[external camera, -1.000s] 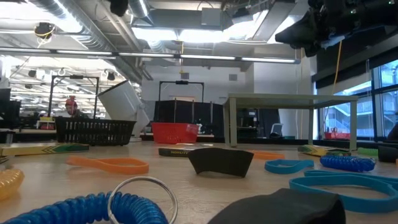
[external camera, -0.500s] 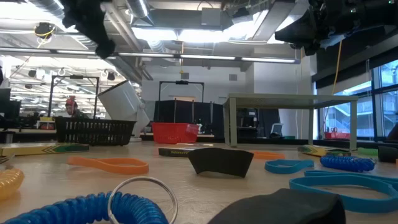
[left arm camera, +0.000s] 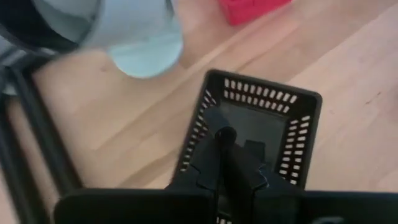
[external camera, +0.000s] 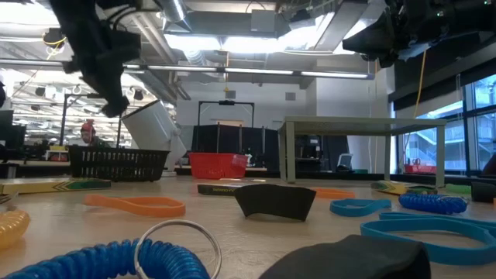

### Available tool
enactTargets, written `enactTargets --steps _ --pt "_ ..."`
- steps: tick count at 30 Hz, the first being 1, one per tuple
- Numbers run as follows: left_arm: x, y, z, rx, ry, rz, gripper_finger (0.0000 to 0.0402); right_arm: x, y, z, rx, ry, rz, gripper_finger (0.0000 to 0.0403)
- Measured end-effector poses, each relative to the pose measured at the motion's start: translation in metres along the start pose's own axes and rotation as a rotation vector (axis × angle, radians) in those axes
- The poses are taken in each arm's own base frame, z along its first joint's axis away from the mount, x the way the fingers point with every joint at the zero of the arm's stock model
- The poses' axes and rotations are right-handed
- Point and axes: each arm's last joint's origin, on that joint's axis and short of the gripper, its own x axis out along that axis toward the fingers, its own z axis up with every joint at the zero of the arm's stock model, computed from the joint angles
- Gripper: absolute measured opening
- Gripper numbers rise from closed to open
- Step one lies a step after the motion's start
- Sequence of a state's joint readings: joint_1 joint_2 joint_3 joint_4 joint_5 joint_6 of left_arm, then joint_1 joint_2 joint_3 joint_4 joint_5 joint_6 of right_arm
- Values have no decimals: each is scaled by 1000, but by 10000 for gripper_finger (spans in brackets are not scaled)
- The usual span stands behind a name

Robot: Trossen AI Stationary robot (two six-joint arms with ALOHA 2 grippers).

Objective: Pick & Place Office Desk Supplies
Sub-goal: Put the black rubber band into the black bin

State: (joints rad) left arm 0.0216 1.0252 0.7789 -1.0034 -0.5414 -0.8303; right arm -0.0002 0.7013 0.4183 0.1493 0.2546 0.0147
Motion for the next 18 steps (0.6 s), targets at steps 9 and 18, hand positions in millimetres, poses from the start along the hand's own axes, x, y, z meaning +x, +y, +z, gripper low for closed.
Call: enactTargets --steps 9,18 --pt "25 -6 -13 22 -23 -70 8 0 0 0 0 0 0 49" --pt "28 -7 -14 15 -31 -78 40 0 0 0 0 0 0 49"
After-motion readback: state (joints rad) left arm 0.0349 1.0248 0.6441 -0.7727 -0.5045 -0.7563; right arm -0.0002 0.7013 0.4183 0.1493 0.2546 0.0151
